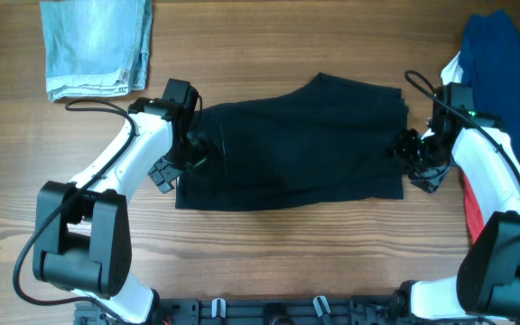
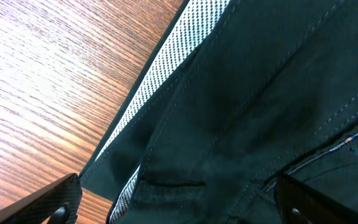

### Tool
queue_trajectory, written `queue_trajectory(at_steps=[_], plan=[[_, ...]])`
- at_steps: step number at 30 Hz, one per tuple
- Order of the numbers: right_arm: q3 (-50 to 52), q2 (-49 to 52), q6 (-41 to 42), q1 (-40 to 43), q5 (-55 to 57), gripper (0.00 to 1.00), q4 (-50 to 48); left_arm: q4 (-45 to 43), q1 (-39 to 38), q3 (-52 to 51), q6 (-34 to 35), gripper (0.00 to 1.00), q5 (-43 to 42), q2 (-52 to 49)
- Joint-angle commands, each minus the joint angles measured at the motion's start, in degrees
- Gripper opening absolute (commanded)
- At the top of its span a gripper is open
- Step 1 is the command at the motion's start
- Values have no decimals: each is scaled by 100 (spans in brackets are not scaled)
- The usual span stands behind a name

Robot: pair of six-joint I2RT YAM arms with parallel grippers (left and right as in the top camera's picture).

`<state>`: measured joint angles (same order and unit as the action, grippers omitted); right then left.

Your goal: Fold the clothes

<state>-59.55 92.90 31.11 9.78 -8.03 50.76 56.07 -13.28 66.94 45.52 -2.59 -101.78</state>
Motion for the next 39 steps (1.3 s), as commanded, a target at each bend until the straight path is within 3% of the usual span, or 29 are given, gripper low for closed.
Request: queue_trajectory(at_steps=[1,6,10,13,15,17,23,26,32,36,39], plan=[[105,55,-481,188,258,76,-291,-2,33,79,-33,100,328,9],[107,144,-717,186,352,70,-713,-7,31,79,-33,100,358,9],[107,809,-1161,188,328,68,-859,63,31,79,-33,100,352,9],[107,927,-1167,188,341,41,-1027,68,33,79,-33,100,356,9],[107,927,-1209,188,378,29,-1078,57,33,79,-33,100,356,9],[107,927,-1202,188,378,4,-1091,55,33,79,-33,100,356,9],[-33,621,-988,188,376,4,-765,59,33,79,-35,100,356,9],[-378,-83,-844,188,284,4,352,59,33,79,-37,100,356,9],[-540,-820,-1014,186,-337,4,1353,57,33,79,-37,100,396,9],[-496,-868,-540,188,769,4,1683,170,140,79,-378,100,811,9],[-94,-824,-240,188,1099,4,1598,295,691,79,-378,100,807,9]])
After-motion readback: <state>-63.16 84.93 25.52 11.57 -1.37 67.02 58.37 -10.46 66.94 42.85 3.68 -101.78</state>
